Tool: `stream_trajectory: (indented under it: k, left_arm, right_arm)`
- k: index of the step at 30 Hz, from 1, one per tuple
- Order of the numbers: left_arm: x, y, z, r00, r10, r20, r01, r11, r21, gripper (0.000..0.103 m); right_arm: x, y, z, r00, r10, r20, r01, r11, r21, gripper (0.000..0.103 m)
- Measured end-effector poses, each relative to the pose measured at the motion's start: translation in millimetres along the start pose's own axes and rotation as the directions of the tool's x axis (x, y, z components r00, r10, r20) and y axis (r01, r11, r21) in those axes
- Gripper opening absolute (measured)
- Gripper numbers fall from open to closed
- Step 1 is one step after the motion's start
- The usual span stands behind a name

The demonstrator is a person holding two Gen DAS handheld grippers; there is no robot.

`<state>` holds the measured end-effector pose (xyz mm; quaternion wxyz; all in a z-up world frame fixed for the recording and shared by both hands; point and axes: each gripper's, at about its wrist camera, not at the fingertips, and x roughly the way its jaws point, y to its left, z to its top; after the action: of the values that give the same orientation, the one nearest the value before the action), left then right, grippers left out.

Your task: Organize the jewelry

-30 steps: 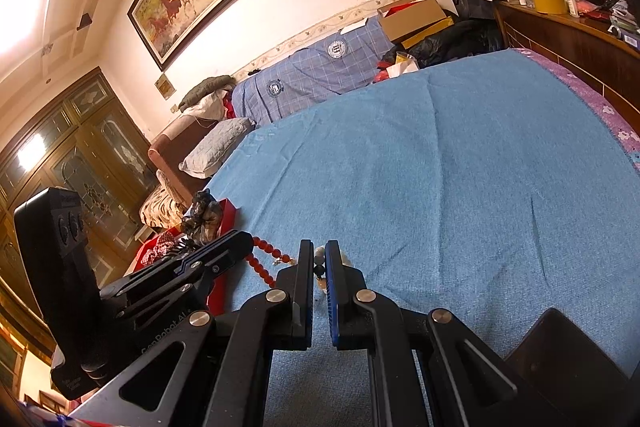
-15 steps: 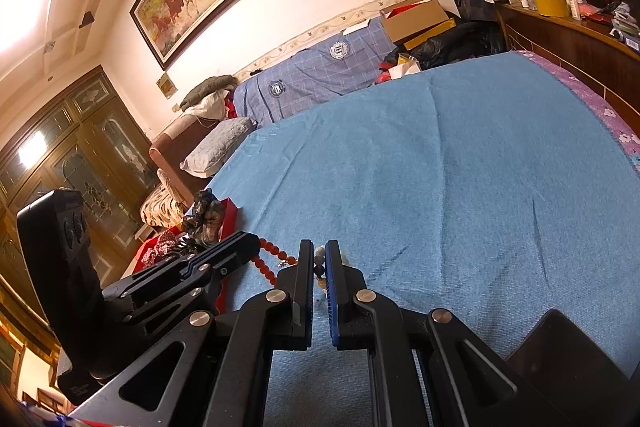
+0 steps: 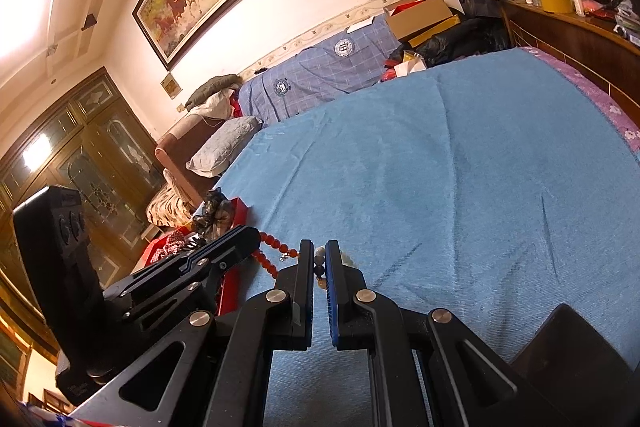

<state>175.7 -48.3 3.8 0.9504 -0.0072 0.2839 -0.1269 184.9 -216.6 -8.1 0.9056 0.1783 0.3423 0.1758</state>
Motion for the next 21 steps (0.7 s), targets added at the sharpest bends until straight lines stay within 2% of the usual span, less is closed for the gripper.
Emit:
stream_trajectory:
  k: [10, 16, 21]
  left_arm:
    - [-42.2, 37.8, -0.8, 0.998, 0.053, 0.046, -0.050, 0.997, -0.058, 0.006]
    - [-82.1, 93.1, -9.4, 0.988, 0.141, 0.067, -0.132, 0.984, -0.118, 0.006]
    - [-111.7, 148.8, -29.1, 0.973, 0.225, 0.054, -0.211, 0.959, -0.191, 0.006]
  right_arm:
    - [14.5, 41.4, 2.2, 0.999, 0.046, -0.027, -0.047, 0.998, -0.045, 0.006]
    - [35.7, 91.9, 2.1, 0.992, 0.101, -0.070, -0.108, 0.988, -0.106, 0.006]
    - [59.9, 142.5, -8.0, 0.977, 0.172, -0.127, -0.190, 0.971, -0.147, 0.006]
